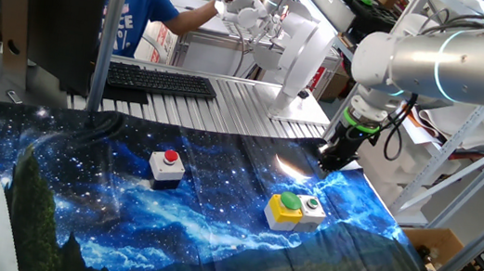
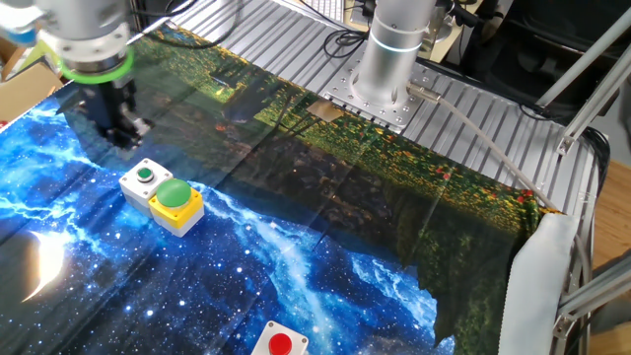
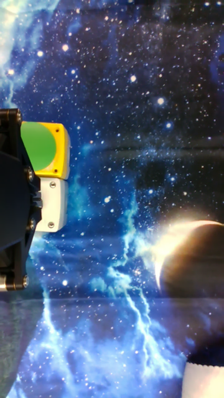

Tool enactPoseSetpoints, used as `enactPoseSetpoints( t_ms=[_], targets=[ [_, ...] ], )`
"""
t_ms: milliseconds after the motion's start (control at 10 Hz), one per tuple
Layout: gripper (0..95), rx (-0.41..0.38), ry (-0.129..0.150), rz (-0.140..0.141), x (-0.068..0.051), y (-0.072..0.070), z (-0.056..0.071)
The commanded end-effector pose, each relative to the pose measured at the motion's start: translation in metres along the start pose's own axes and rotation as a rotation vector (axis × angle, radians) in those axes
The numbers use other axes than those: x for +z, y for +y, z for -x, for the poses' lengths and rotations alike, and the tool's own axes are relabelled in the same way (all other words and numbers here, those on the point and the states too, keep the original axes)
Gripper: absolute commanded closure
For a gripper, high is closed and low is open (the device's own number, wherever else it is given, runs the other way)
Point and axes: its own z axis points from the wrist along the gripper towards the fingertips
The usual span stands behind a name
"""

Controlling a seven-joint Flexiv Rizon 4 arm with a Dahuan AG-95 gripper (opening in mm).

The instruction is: Press three buttons from left to right in sequence

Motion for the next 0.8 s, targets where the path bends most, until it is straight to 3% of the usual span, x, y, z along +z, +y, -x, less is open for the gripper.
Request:
enactPoseSetpoints(
  t_ms=[100, 800],
  targets=[
    [95.0, 0.0, -0.002, -0.003, 0.0, -0.001, -0.001],
    [95.0, 0.009, 0.003, 0.005, 0.019, -0.003, -0.007]
  ],
)
